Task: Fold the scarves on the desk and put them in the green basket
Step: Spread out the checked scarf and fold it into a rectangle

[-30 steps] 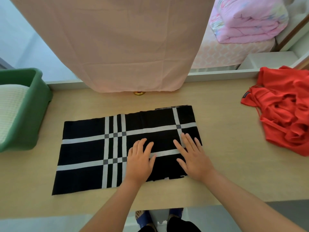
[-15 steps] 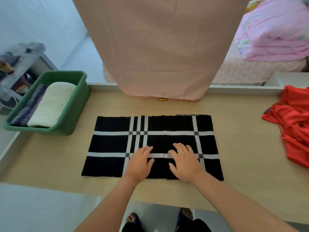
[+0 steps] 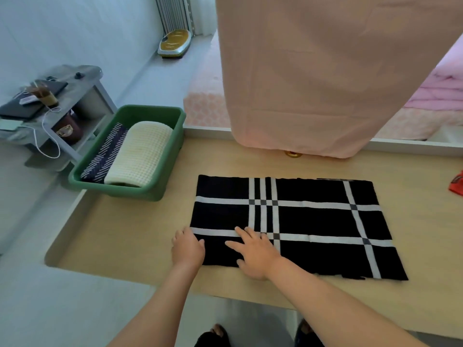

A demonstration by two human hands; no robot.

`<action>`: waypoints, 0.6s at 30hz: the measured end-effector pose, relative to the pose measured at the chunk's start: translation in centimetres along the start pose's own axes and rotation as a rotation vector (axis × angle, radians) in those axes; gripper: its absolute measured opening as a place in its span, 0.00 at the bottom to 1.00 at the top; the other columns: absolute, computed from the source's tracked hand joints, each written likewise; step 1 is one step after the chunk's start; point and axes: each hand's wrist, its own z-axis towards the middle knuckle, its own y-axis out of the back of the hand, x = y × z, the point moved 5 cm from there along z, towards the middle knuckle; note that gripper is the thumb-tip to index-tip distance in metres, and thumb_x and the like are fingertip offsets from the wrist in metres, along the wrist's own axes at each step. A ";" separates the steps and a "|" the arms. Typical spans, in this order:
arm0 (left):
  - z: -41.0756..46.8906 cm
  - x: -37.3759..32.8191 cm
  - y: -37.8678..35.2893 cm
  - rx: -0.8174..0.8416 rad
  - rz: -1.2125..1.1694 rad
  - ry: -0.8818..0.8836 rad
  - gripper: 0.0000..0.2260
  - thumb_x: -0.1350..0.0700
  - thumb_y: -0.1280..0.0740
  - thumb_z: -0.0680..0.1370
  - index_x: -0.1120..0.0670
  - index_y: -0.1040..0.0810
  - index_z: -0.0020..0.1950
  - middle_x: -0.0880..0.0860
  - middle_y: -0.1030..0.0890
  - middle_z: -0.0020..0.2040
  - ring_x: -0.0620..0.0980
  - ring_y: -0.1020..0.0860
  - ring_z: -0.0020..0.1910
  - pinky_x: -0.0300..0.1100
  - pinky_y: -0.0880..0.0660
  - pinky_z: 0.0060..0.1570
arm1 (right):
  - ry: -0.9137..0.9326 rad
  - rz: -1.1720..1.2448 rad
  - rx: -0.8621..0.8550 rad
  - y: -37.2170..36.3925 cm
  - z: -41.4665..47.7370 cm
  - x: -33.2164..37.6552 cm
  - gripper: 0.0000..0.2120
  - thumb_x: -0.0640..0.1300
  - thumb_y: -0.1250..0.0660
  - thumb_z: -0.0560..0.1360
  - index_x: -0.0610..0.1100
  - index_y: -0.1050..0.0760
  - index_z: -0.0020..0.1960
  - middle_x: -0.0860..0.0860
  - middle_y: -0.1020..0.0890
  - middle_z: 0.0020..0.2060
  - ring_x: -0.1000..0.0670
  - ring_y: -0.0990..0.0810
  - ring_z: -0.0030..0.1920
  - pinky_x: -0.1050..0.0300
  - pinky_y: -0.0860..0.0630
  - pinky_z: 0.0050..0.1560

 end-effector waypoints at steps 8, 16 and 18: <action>0.0 -2.4 1.4 0.355 -0.471 -0.093 0.12 0.60 0.34 0.72 0.53 0.28 0.55 0.54 0.20 0.49 0.52 0.20 0.45 0.47 0.23 0.41 | -0.130 0.391 -0.102 1.5 0.6 0.9 0.25 0.45 0.38 0.78 0.56 0.33 0.73 0.50 0.35 0.74 0.48 0.39 0.75 0.48 0.40 0.74; -4.9 -15.3 2.6 0.669 -0.690 -0.396 0.32 0.62 0.33 0.76 0.41 0.41 0.75 0.48 0.24 0.64 0.49 0.24 0.61 0.41 0.24 0.55 | -0.435 1.392 -0.299 9.4 -2.9 -5.5 0.14 0.57 0.40 0.81 0.54 0.23 0.61 0.52 0.17 0.53 0.48 0.16 0.48 0.49 0.20 0.49; -5.9 -18.3 1.3 0.683 -0.624 -0.469 0.32 0.59 0.31 0.75 0.44 0.38 0.75 0.47 0.24 0.63 0.48 0.24 0.61 0.40 0.25 0.56 | -0.500 1.372 -0.339 10.3 -4.4 -7.8 0.17 0.59 0.38 0.80 0.51 0.23 0.61 0.50 0.18 0.53 0.46 0.16 0.48 0.50 0.19 0.43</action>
